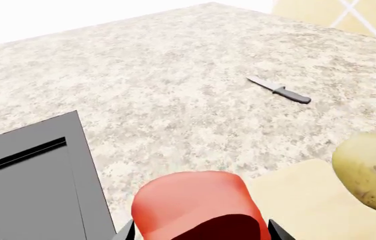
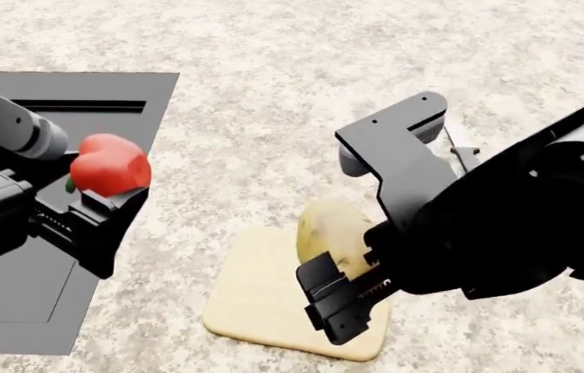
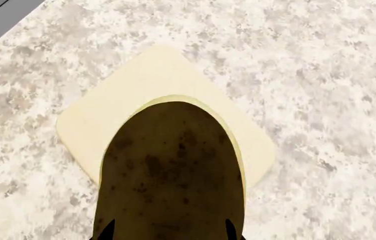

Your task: Pick the vegetables from the sink and place them on the cutting board.

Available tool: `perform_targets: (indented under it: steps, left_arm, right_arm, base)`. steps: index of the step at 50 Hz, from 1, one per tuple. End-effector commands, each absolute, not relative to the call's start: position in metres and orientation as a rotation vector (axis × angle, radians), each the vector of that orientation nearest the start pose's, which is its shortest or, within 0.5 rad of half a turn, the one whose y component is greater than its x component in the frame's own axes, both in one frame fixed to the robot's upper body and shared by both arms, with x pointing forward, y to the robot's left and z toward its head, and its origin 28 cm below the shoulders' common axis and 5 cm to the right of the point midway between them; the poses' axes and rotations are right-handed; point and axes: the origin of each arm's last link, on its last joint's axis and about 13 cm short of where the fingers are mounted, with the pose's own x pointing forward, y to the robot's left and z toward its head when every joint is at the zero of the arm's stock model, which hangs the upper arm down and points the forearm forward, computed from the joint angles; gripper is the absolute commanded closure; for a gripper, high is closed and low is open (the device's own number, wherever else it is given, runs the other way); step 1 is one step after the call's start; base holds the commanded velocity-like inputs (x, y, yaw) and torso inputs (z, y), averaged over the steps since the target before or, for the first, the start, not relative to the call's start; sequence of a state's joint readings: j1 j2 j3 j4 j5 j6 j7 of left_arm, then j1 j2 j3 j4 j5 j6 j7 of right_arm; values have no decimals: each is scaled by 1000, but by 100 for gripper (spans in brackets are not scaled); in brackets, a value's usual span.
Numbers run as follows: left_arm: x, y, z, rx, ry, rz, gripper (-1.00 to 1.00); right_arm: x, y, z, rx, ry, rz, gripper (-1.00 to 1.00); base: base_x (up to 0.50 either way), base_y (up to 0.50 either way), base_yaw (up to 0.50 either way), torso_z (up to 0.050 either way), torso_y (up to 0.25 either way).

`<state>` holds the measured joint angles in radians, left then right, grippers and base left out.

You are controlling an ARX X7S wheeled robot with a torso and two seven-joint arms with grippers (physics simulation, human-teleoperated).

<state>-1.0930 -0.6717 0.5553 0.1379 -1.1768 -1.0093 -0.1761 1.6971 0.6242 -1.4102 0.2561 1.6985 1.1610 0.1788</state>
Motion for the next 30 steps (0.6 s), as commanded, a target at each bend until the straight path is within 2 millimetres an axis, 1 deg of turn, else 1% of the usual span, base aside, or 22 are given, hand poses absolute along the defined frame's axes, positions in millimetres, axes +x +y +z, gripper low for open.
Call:
perform_targets:
  steps: [1, 6, 12, 18, 22, 30]
  left_arm:
    - [297, 250, 245, 140, 276, -507, 100]
    - [295, 256, 245, 139, 280, -496, 100]
    - [296, 254, 242, 138, 285, -500, 100]
    - [296, 255, 240, 138, 291, -503, 100]
    - [297, 254, 239, 137, 294, -502, 100]
    - [298, 254, 236, 140, 300, -504, 100]
  right_arm:
    - [318, -132, 263, -333, 891, 561, 100]
    - [323, -132, 263, -330, 887, 555, 100]
    - [333, -131, 262, -314, 893, 543, 100]
    - [343, -126, 256, -315, 909, 553, 100]
    - [350, -122, 256, -319, 910, 561, 100]
    - [356, -118, 253, -322, 922, 573, 100]
  base:
    - [0, 0, 0, 0, 0]
    - [0, 0, 0, 0, 2]
    - [0, 0, 0, 0, 0]
    - [0, 0, 0, 0, 0]
    - [0, 0, 0, 0, 0]
    - [0, 0, 0, 0, 0]
